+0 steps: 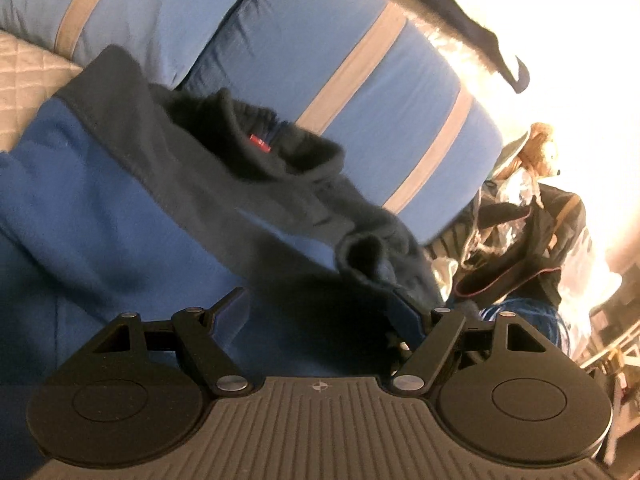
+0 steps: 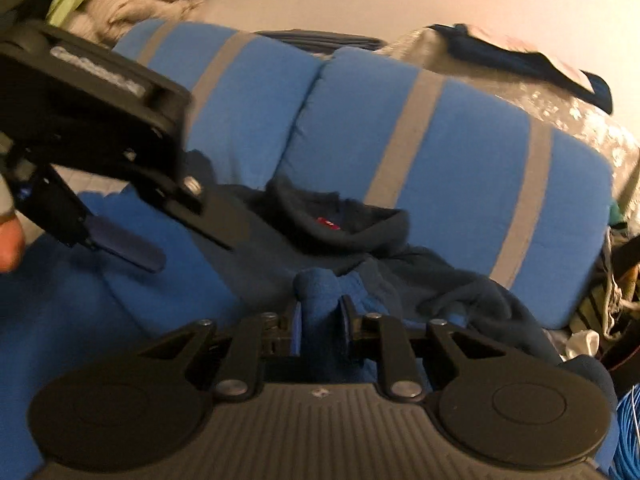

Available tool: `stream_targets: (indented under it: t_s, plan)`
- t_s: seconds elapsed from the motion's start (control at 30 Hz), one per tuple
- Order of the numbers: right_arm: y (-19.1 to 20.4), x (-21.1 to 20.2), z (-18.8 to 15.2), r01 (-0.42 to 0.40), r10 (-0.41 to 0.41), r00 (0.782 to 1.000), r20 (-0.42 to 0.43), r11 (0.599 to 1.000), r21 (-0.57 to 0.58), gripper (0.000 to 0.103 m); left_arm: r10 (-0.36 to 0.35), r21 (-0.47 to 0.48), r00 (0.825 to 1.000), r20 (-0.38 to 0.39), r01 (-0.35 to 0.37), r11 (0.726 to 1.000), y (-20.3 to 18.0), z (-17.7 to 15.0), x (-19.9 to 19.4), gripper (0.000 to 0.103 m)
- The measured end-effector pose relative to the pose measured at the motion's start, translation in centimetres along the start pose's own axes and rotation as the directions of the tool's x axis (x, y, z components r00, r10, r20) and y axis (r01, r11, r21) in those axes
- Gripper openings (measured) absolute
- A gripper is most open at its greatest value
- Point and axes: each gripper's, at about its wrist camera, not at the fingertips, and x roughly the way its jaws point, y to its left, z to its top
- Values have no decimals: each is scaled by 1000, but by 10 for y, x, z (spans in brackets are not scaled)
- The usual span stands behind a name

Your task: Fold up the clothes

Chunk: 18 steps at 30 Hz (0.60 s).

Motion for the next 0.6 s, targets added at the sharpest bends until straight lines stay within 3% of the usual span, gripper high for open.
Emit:
stream_targets:
  t_s: [0.2,0.47,0.6]
  plan:
    - [4,-6,2,-15,15,1000,21,999,-29,20,-35,-58,998,-53,32,998,14,-5,11,76]
    - [6,-20,2,-48,51,998,41,997,-64,19,-195,-213,981,-19,186,959,18,2,15,76]
    - [17,-32,-3,-78,86,995,52,987,-140,19,-186,-252,982,-37,171,953,19,6,26,76]
